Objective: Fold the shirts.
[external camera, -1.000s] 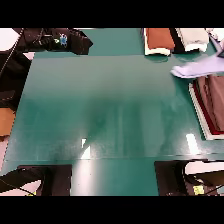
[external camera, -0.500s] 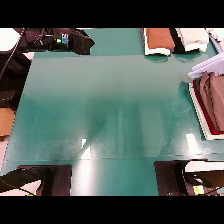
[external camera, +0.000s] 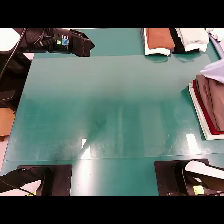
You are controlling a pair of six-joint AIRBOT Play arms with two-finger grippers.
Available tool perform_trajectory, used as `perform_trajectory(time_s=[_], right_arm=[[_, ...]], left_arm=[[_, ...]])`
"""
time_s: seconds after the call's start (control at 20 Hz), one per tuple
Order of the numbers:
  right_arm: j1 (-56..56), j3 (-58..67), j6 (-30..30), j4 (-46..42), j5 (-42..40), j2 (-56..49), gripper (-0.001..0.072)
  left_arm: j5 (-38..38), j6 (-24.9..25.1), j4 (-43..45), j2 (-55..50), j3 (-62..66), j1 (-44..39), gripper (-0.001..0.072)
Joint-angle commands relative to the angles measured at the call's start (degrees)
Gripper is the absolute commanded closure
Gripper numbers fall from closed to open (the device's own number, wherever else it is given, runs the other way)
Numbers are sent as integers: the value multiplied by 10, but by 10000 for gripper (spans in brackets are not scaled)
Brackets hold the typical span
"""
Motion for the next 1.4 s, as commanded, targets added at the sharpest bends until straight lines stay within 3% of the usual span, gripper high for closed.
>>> perform_trajectory(time_s=[0.0, 0.25, 0.3, 0.4, 0.45, 0.5, 0.65, 0.85, 1.0, 1.2, 1.3, 1.35], right_arm=[[-36, -112, -37, -43, 35, 57, 693], [-85, -334, -37, -156, 45, 158, 689], [-97, -368, -37, -176, 46, 172, 652], [-128, -417, -36, -207, 46, 192, 176], [-144, -426, -36, -215, 47, 198, 48], [-163, -427, -36, -219, 49, 203, 30], [-186, -378, -30, -200, 49, 208, 31], [-137, -288, -29, -31, 15, 208, 33], [-6, -245, -29, 55, -5, 208, 34], [226, -233, -29, 49, -27, 208, 50], [316, -233, -29, 49, -50, 208, 298], [358, -233, -30, 49, -64, 208, 469]], left_arm=[[-2, 0, 0, 0, 0, 0, 681], [-16, 5, 0, 0, 0, 0, 681], [-18, 5, 0, 0, 0, 0, 681], [-18, 5, 0, 0, 0, 0, 681], [-17, 5, 0, 0, 0, 0, 681], [-17, 5, 0, 0, 0, 0, 681], [-16, 5, 0, 0, 0, 0, 681], [-15, 4, 0, 0, 0, 0, 681], [-16, 4, 1, 0, 0, 0, 681], [-10, 4, 1, 0, 0, 0, 681], [-10, 4, 1, 0, 0, 0, 681], [-10, 4, 1, 0, 0, 0, 681]])
